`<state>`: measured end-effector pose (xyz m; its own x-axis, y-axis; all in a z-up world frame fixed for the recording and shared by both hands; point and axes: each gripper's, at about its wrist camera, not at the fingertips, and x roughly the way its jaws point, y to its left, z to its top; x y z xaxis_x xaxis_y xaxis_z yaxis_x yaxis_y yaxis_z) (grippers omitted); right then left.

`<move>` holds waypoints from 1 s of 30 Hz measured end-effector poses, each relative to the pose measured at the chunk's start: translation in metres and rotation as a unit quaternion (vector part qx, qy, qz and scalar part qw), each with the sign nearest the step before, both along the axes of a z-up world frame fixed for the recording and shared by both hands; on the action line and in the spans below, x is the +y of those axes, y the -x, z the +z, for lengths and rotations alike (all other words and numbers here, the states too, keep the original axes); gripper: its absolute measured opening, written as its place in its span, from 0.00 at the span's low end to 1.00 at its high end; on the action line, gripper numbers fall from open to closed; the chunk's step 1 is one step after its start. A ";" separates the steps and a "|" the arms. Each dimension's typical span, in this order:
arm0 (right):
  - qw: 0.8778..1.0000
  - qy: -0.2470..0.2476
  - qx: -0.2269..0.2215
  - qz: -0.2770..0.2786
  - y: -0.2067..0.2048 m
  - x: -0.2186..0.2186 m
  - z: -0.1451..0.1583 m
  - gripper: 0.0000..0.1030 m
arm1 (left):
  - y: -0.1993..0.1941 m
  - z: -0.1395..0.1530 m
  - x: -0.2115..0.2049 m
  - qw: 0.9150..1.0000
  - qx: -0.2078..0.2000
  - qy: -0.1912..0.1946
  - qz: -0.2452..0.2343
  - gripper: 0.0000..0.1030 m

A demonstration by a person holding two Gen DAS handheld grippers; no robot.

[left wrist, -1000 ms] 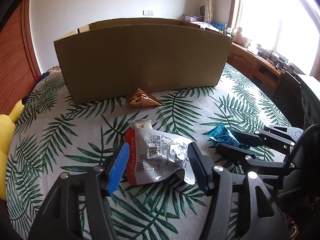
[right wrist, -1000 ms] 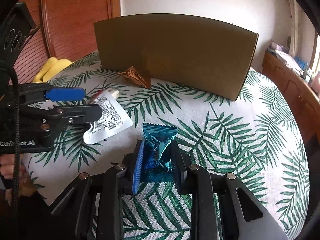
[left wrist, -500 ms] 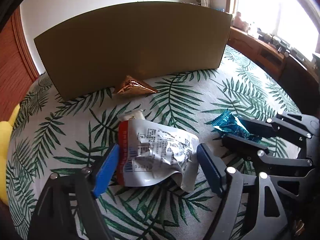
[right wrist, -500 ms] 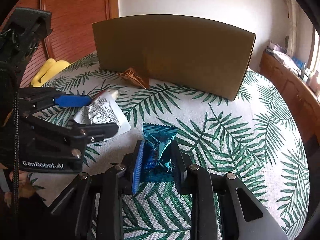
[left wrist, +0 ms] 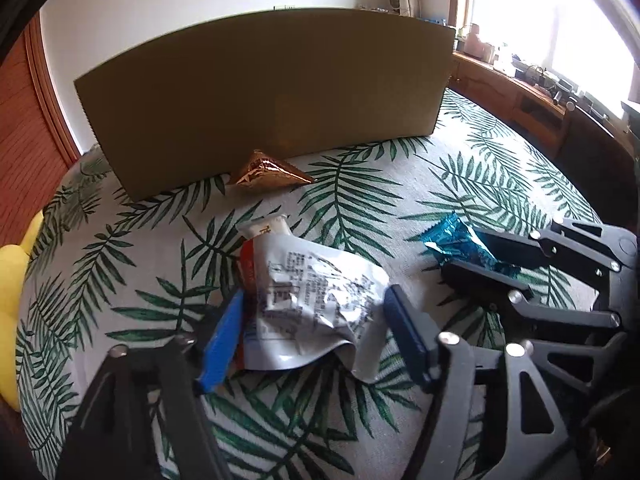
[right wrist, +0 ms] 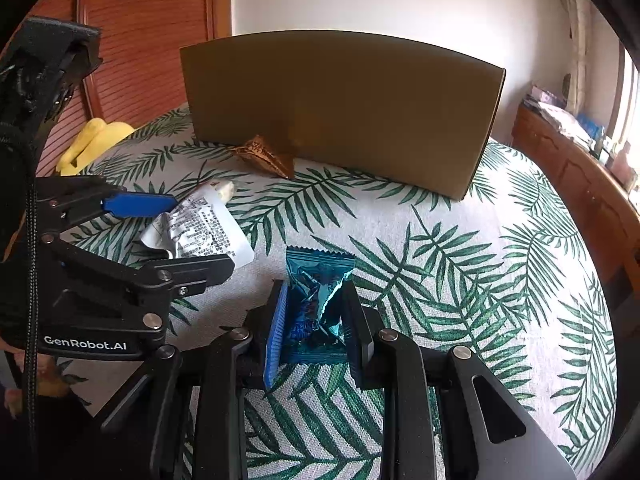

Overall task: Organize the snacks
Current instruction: 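Close the left tool on the white pouch while the right tool grasps the blue candy, then lift the white pouch and blue candy and carry both over the box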

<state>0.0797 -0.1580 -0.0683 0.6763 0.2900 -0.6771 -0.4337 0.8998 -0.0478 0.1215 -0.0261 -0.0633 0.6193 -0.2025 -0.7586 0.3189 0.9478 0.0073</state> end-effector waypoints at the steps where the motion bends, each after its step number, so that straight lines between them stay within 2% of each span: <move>1: 1.000 -0.001 -0.002 -0.002 0.000 0.000 0.000 0.23 | 0.004 0.001 0.000 1.000 -0.007 -0.004 0.000 0.60; 3: 1.000 -0.004 -0.002 -0.004 0.000 -0.002 0.000 0.24 | 0.012 0.003 0.002 1.000 -0.009 -0.002 0.004 0.51; 6: 1.000 -0.010 0.000 -0.005 0.002 -0.003 0.000 0.24 | 0.020 0.007 0.011 1.000 -0.003 0.021 0.008 0.48; 11: 1.000 -0.015 -0.001 -0.007 0.005 -0.004 0.000 0.24 | 0.031 0.005 0.012 1.000 -0.012 0.018 0.005 0.44; 19: 1.000 -0.018 -0.003 -0.003 0.010 -0.006 0.002 0.21 | 0.046 0.020 0.018 0.998 -0.036 0.052 0.014 0.44; 30: 0.999 -0.046 -0.010 -0.003 0.019 -0.015 0.006 0.19 | 0.051 0.040 0.030 0.995 -0.066 0.074 0.034 0.44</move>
